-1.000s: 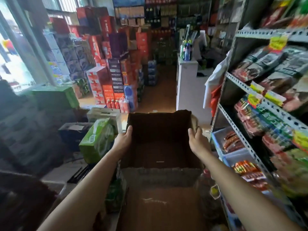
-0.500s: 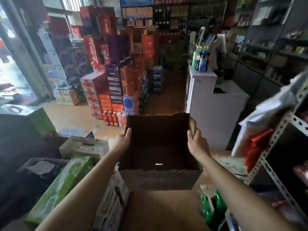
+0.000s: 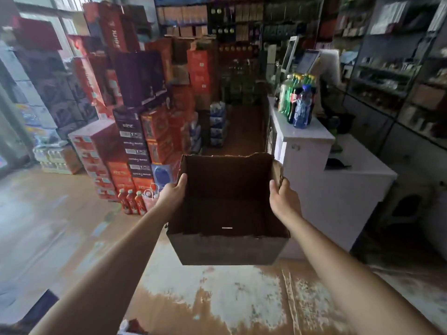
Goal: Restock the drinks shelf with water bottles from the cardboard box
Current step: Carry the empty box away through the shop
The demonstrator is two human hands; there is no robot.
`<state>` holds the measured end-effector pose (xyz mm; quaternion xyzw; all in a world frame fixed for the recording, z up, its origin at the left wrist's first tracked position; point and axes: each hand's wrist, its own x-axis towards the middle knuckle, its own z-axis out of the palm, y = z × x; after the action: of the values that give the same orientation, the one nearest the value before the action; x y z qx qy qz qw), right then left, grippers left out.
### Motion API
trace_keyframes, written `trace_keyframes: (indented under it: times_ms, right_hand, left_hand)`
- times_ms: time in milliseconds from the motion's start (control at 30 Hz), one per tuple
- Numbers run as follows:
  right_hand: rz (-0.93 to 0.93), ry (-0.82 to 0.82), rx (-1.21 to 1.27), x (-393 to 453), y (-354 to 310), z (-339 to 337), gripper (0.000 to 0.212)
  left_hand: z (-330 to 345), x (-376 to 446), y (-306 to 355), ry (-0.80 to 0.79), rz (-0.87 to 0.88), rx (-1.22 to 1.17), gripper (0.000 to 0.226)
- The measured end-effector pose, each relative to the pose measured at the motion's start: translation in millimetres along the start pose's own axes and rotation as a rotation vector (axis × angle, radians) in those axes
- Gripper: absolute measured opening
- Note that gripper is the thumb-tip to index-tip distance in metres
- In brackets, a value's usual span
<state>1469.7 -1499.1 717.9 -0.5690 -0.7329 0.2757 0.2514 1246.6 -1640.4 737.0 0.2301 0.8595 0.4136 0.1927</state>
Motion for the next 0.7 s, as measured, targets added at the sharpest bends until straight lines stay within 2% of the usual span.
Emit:
trace_keyframes:
  times_ms: [167,467,700]
  right_hand:
    - [-0.026,-0.037,0.01,148.4,-14.8,40.3,0.058]
    - [-0.08,-0.061,0.045,394.6,-70.3,113.2,0.056]
    - [-0.009,-0.052,0.047,581.4,-113.5,201.3,0.057]
  left_hand:
    - [53.5,134.7,42.3,0.0,-0.016,-0.099,0.07]
    - [112.6,364.1,120.8,0.018,-0.07,-0.081,0.073]
    - [160.2,580.1,167.1,-0.03,-0.06,-0.08,0.073]
